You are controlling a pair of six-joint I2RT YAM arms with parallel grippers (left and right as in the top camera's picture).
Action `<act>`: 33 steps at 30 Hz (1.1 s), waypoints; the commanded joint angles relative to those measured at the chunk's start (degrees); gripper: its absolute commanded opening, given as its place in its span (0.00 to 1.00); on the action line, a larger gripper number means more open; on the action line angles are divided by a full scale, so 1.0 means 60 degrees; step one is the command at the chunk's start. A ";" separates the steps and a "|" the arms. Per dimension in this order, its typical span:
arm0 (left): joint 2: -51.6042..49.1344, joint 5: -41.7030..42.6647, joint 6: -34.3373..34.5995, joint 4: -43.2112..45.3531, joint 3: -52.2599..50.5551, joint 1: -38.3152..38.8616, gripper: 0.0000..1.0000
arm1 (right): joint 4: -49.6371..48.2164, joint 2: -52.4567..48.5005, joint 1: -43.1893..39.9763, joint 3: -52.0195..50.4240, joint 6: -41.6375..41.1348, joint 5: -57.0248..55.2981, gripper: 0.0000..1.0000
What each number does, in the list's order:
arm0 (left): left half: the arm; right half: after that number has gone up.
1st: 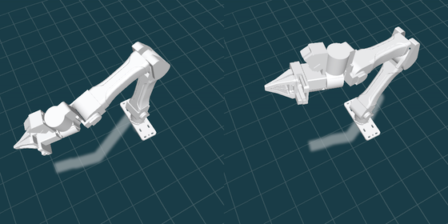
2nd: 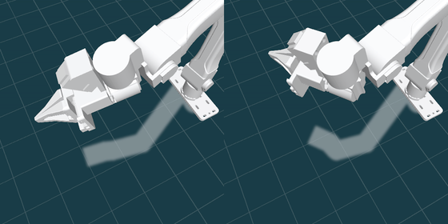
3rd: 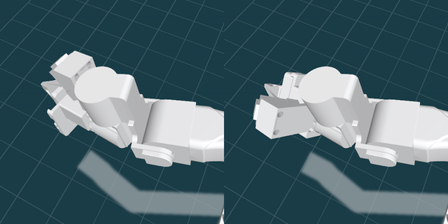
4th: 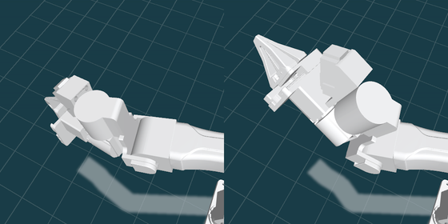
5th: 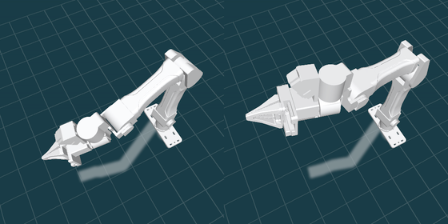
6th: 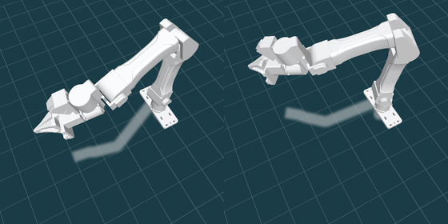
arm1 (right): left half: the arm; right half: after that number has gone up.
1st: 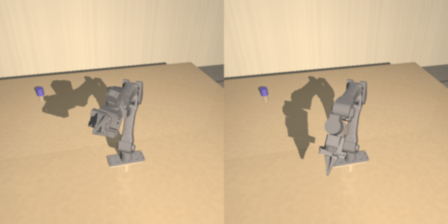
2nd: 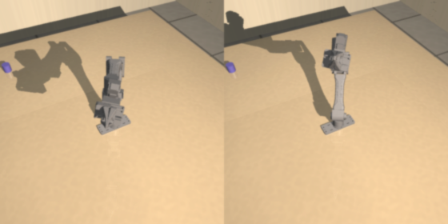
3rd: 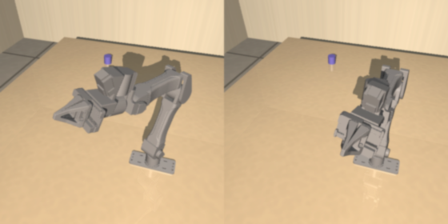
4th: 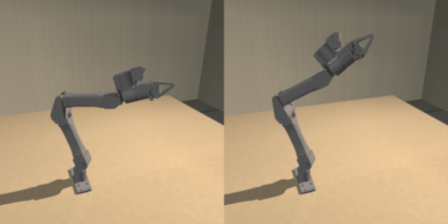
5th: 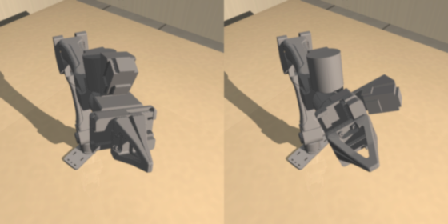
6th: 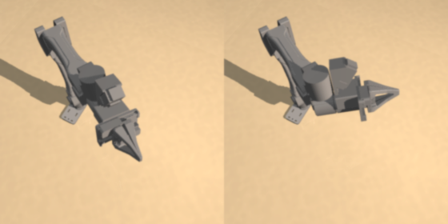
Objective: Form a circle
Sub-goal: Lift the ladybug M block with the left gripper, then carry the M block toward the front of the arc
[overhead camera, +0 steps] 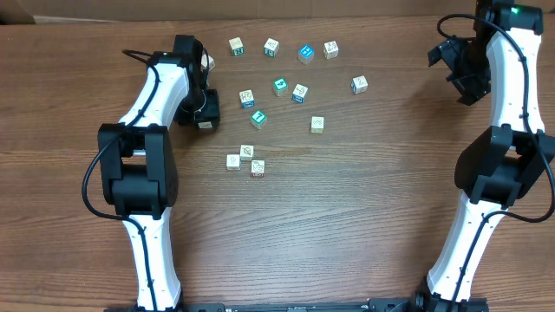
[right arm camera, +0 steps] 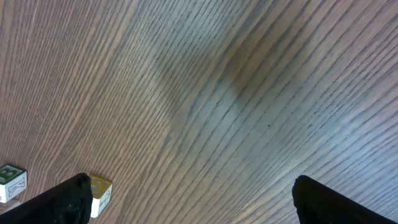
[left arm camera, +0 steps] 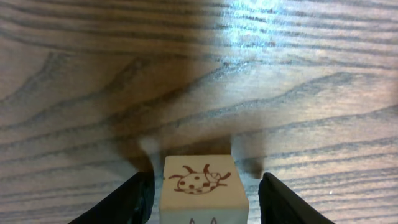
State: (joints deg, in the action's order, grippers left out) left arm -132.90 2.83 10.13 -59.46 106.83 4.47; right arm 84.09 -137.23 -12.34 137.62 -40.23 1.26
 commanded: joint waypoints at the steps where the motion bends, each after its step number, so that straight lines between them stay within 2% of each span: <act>1: -0.0135 -0.0018 -0.0226 -0.0171 0.0488 0.0007 0.52 | -0.0007 0.0262 -0.0018 0.0164 0.0025 -0.0018 1.00; 8: -0.0131 -0.0080 -0.0226 -0.0353 0.0707 0.0007 0.50 | -0.0007 0.0262 -0.0018 0.0164 0.0025 -0.0018 1.00; 20: -0.0131 -0.0080 -0.0226 -0.0543 0.0707 0.0007 0.30 | -0.0007 0.0262 -0.0018 0.0164 0.0025 -0.0018 1.00; 33: 0.0153 -0.0076 -0.0222 -0.0794 0.0707 0.0007 0.29 | -0.0007 0.0262 -0.0018 0.0164 0.0025 -0.0018 1.00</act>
State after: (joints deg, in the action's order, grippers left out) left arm -132.99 2.79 9.85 -63.75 109.78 4.47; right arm 84.09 -137.23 -12.34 137.62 -40.25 1.26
